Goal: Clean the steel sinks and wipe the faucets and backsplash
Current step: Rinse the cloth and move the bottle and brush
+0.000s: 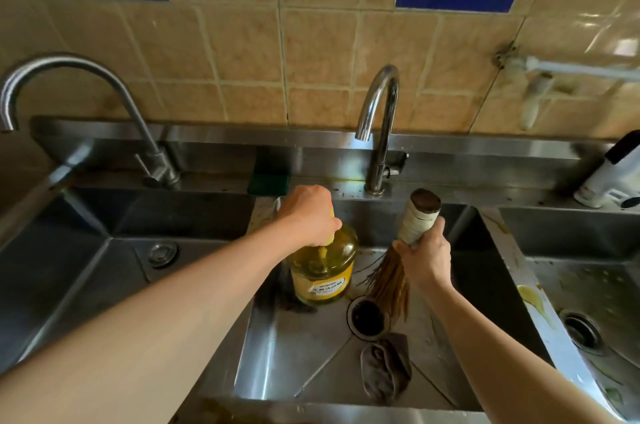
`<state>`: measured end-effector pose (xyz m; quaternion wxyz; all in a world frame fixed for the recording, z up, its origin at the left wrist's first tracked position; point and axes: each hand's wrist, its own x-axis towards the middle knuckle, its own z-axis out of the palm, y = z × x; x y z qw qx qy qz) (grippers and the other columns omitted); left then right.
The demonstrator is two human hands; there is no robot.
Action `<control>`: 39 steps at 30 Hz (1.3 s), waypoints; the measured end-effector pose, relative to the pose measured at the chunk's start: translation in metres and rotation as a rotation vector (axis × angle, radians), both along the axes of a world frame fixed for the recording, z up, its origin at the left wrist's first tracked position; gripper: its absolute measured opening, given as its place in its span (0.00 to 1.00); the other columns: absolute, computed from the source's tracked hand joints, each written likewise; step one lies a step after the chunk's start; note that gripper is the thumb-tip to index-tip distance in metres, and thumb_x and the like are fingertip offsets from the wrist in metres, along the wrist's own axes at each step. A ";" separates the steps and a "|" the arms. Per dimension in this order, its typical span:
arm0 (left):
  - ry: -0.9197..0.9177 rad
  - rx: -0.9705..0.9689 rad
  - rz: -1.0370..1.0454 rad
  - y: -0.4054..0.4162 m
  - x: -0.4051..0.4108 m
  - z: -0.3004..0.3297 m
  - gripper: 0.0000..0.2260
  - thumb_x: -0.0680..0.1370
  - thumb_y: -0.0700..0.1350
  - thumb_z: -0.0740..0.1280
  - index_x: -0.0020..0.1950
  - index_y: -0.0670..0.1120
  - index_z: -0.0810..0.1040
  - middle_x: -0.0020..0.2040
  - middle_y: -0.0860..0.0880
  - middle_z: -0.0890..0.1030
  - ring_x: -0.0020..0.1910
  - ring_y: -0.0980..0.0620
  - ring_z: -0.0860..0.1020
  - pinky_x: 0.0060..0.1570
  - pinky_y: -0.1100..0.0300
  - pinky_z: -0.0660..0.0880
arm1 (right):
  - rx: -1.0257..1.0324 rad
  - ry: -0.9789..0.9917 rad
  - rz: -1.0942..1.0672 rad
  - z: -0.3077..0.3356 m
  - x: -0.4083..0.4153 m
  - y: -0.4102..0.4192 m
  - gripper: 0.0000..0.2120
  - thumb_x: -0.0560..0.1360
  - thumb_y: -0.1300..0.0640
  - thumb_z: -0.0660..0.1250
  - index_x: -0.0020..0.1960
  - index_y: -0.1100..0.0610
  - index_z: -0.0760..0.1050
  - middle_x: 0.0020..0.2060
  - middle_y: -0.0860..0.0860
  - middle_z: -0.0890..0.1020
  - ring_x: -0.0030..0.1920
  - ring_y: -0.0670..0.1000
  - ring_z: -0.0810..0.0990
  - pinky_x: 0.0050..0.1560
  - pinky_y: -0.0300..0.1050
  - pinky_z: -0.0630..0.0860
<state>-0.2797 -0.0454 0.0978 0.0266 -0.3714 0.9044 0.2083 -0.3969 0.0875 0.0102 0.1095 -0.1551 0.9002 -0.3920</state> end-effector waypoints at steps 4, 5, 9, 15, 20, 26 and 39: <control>0.023 -0.008 -0.038 -0.006 0.002 0.004 0.16 0.77 0.50 0.68 0.60 0.44 0.75 0.57 0.45 0.76 0.53 0.47 0.75 0.44 0.59 0.72 | -0.009 0.002 -0.041 0.004 0.006 -0.002 0.25 0.70 0.61 0.73 0.60 0.60 0.62 0.54 0.61 0.79 0.52 0.62 0.79 0.51 0.60 0.77; 0.032 -0.011 -0.045 -0.007 0.002 0.005 0.16 0.77 0.51 0.68 0.60 0.44 0.75 0.57 0.46 0.76 0.54 0.47 0.75 0.45 0.59 0.73 | -0.023 0.009 -0.038 0.006 0.006 -0.002 0.25 0.70 0.61 0.74 0.60 0.60 0.63 0.54 0.61 0.79 0.52 0.61 0.79 0.52 0.61 0.77; 0.049 -0.027 -0.080 -0.010 0.001 0.012 0.16 0.77 0.51 0.68 0.60 0.43 0.76 0.56 0.45 0.77 0.52 0.47 0.76 0.46 0.59 0.74 | -0.007 0.049 0.004 0.019 0.010 -0.004 0.25 0.72 0.60 0.72 0.61 0.60 0.62 0.56 0.59 0.78 0.53 0.59 0.78 0.52 0.60 0.77; 0.061 -0.038 -0.094 -0.010 0.006 0.032 0.16 0.77 0.51 0.68 0.60 0.44 0.76 0.57 0.45 0.77 0.53 0.46 0.76 0.46 0.57 0.74 | 0.075 0.126 0.095 0.035 0.012 -0.009 0.23 0.74 0.58 0.69 0.61 0.60 0.59 0.56 0.58 0.77 0.49 0.57 0.77 0.44 0.51 0.72; 0.089 -0.023 -0.058 -0.004 0.013 0.048 0.16 0.77 0.50 0.68 0.61 0.44 0.76 0.58 0.45 0.76 0.54 0.46 0.76 0.50 0.55 0.75 | 0.068 0.150 0.177 0.043 0.006 -0.009 0.22 0.75 0.58 0.69 0.59 0.59 0.58 0.57 0.57 0.77 0.49 0.56 0.77 0.43 0.50 0.72; 0.100 -0.035 0.040 -0.003 0.031 0.060 0.16 0.76 0.50 0.68 0.61 0.45 0.77 0.56 0.45 0.77 0.53 0.46 0.77 0.52 0.53 0.78 | -0.040 0.141 0.287 0.048 0.010 -0.010 0.25 0.73 0.60 0.70 0.65 0.58 0.61 0.59 0.58 0.76 0.55 0.58 0.77 0.49 0.54 0.76; 0.155 -0.078 0.241 -0.023 0.129 0.095 0.14 0.76 0.50 0.68 0.58 0.44 0.78 0.54 0.46 0.78 0.52 0.46 0.76 0.51 0.53 0.77 | -0.144 0.174 0.571 0.071 0.074 -0.068 0.33 0.73 0.61 0.70 0.73 0.53 0.59 0.62 0.57 0.75 0.60 0.59 0.75 0.55 0.57 0.74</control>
